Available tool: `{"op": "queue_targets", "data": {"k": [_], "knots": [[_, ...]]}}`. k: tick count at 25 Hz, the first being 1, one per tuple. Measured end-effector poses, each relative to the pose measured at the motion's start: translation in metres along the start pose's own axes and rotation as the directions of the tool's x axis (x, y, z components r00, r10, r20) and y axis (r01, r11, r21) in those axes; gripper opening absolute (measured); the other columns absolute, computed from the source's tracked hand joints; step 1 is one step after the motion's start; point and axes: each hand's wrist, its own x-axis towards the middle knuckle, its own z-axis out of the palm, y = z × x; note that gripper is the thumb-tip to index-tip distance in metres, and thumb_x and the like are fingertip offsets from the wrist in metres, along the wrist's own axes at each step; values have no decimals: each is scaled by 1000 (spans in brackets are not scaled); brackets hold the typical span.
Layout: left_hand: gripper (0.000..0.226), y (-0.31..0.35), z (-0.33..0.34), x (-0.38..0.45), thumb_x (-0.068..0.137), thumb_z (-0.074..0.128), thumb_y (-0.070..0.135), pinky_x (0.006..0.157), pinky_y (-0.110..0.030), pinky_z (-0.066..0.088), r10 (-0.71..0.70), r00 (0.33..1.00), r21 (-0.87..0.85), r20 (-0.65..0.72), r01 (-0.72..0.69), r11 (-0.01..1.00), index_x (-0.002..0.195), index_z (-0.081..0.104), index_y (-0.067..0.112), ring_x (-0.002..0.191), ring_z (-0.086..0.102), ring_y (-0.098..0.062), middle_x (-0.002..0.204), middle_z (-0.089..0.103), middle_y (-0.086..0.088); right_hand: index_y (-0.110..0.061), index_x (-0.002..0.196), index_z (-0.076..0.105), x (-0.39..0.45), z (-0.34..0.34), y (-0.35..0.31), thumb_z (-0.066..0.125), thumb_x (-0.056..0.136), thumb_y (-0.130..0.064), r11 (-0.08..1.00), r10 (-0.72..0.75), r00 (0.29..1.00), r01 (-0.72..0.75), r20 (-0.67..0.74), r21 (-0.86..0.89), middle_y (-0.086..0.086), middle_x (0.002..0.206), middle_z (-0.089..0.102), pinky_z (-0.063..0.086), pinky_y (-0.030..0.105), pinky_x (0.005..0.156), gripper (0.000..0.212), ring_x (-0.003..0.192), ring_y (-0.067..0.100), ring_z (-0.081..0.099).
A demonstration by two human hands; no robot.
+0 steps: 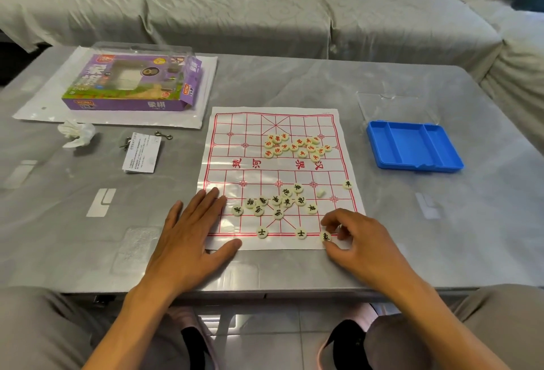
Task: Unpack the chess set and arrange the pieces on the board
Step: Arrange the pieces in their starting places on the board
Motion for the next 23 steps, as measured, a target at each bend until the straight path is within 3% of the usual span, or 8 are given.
{"op": "queue_targets", "data": {"k": [10,17,23], "knots": [[88,-1,1,0,77,16,83,120,-38,-5,2,1000,11,4,-2,1000,151,5,37,144,-10,1,158,-6,17,-43,109,49,5,6,4,65,85,-44,999,36,999,-36,-20,16,-20,121,58,51,22,89,28,90,5,57],[88,-1,2,0,76,16,84,120,-39,-4,-10,1000,1,0,10,1000,151,4,38,144,-10,0,158,-6,17,-41,105,52,12,-1,-2,64,84,-49,994,97,990,-90,-98,68,-24,111,55,50,21,85,26,85,4,57],[91,-1,1,0,75,10,86,121,-39,-2,1,1000,-4,-7,-1,1000,151,8,36,145,-8,0,158,-3,17,-33,100,58,48,4,-16,62,85,-50,992,103,985,-112,-140,-57,-15,107,62,45,19,77,23,92,6,54]]}}
